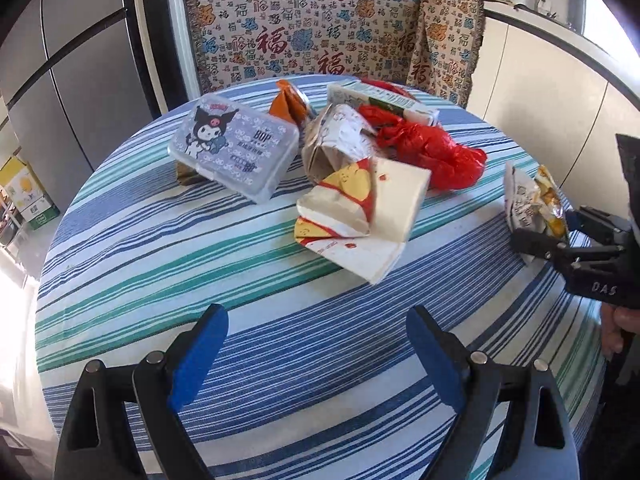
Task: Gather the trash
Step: 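Grasp the white paper wrapper with the left gripper while the right gripper grasps the yellow snack bag, then carry the wrapper and yellow snack bag over the blue wastebasket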
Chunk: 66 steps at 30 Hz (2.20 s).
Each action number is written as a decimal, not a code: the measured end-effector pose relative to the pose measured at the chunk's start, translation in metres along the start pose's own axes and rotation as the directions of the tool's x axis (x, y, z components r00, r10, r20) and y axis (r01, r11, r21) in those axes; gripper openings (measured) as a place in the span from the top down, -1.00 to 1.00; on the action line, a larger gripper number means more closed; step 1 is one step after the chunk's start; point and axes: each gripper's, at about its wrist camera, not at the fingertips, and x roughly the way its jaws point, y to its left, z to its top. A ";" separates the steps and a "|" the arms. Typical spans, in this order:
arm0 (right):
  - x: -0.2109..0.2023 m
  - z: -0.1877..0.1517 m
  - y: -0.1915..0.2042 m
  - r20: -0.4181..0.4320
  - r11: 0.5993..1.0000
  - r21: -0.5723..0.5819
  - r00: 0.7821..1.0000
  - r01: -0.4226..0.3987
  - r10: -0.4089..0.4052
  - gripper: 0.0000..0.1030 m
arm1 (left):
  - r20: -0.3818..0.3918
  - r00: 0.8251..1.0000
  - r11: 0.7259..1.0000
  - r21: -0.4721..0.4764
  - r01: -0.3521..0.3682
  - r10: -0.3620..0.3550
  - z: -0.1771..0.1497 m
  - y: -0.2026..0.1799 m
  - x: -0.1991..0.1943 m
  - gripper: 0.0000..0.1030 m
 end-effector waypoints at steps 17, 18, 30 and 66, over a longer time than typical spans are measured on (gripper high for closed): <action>0.000 -0.001 0.002 -0.017 0.999 -0.006 0.999 0.032 -0.032 -0.59 | 0.094 0.964 0.968 -0.025 -0.248 0.249 0.058 -0.050 0.045 -0.56; 0.000 -0.001 0.001 -0.017 1.000 -0.005 0.999 0.031 -0.031 -0.59 | 0.090 0.963 0.967 -0.022 -0.253 0.254 0.059 -0.049 0.047 -0.39; -0.002 -0.002 -0.008 0.000 0.999 0.035 1.000 -0.003 0.003 -0.59 | 0.112 0.994 0.999 -0.042 0.023 -0.018 0.019 -0.019 -0.005 0.83; -0.063 0.004 -0.025 -0.004 0.984 0.149 0.995 -0.102 0.104 0.45 | 0.155 0.980 0.977 -0.151 0.148 -0.124 0.010 -0.009 -0.021 0.89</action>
